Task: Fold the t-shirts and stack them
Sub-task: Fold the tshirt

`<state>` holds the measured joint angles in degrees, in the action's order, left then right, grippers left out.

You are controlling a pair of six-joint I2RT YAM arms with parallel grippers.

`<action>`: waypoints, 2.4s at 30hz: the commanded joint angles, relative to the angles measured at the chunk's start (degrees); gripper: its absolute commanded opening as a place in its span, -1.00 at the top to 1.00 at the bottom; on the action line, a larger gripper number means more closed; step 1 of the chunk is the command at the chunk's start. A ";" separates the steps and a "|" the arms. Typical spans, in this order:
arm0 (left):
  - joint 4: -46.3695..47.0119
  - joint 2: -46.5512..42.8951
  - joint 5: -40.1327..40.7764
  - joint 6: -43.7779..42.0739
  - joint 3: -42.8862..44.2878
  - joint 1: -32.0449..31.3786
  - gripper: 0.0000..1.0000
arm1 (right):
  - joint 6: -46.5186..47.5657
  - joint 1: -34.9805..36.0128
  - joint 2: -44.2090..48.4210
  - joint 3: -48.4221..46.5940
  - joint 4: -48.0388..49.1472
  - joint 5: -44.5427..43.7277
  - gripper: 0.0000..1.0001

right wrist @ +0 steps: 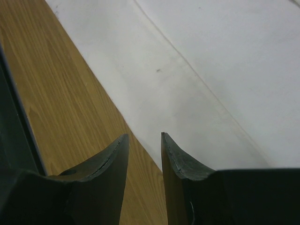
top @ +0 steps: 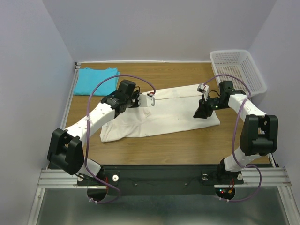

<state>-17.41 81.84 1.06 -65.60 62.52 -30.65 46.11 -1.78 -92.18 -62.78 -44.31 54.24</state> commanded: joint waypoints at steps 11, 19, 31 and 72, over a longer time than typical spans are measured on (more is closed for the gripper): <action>2.56 -0.37 -3.43 -3.39 2.08 -0.72 1.00 | 0.83 0.46 1.30 1.26 0.98 1.13 0.21; 2.73 0.60 -4.84 -4.27 2.34 -1.60 1.00 | 0.65 0.38 1.22 1.35 0.98 0.96 0.21; 3.70 0.86 -6.33 -5.06 0.23 -2.13 1.00 | 0.83 0.46 1.48 1.35 0.90 0.96 0.21; 7.83 11.59 -3.08 0.91 4.37 0.86 1.00 | 1.09 0.46 2.27 1.79 0.81 0.78 0.20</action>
<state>-11.55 93.91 -2.72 -66.43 64.75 -30.85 46.33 -1.78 -91.96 -60.60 -44.31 54.15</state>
